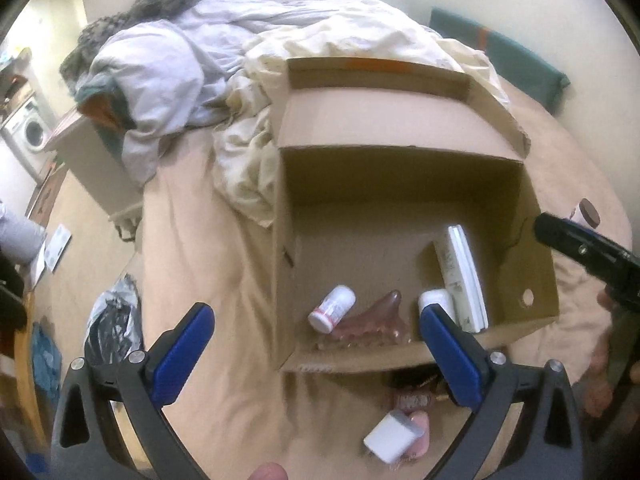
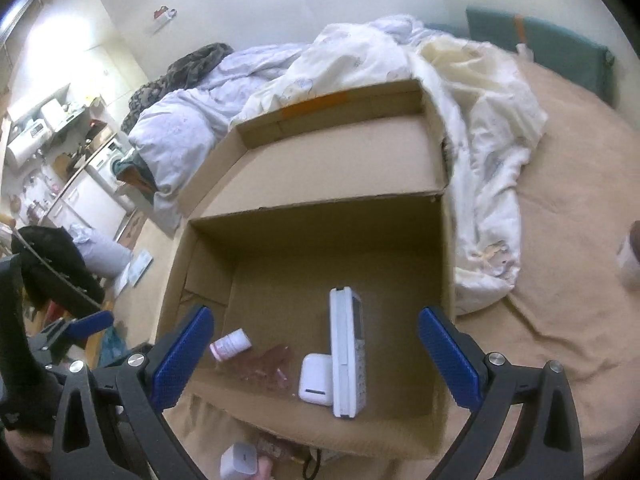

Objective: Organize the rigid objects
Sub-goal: 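Withdraw both grippers from the box toward the remaining items, then grasp the white charger plug with the left gripper and lift it, then hold the charger plug up with the left gripper while the right gripper grasps the white pill bottle, then carry the charger plug and pill bottle over the box with both grippers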

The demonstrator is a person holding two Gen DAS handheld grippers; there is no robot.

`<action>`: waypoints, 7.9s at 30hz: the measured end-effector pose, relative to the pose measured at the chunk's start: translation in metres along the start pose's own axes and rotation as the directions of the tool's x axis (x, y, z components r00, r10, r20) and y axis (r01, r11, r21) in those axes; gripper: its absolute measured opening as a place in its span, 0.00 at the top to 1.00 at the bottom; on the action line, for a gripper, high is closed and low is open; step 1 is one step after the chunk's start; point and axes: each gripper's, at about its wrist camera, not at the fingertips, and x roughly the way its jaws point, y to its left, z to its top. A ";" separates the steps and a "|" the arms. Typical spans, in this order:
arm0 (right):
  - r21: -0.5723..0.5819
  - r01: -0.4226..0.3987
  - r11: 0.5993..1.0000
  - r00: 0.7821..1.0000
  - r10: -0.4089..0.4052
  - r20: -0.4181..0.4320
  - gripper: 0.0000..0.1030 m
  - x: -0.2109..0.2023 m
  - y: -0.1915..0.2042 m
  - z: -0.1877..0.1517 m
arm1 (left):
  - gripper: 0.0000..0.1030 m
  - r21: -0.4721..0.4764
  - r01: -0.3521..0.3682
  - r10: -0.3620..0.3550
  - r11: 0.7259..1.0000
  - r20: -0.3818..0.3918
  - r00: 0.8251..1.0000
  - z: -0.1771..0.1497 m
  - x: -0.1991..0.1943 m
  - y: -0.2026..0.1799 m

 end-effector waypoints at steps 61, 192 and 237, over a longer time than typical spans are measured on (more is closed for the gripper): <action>0.097 -0.002 0.995 0.953 0.031 -0.301 0.00 0.012 -0.012 -0.083 | 0.77 0.008 0.221 -0.201 0.975 -0.383 0.901 -0.094 0.071 -0.039; -0.059 -0.096 0.994 0.979 0.083 -0.185 0.52 0.020 0.004 -0.010 | 0.77 0.050 0.125 -0.122 0.991 -0.062 0.991 0.032 0.037 -0.027; -0.121 -0.040 0.992 0.932 -0.007 -0.362 0.51 0.072 0.005 -0.033 | 0.77 0.113 0.061 -0.039 0.992 -0.183 0.982 0.003 0.099 -0.039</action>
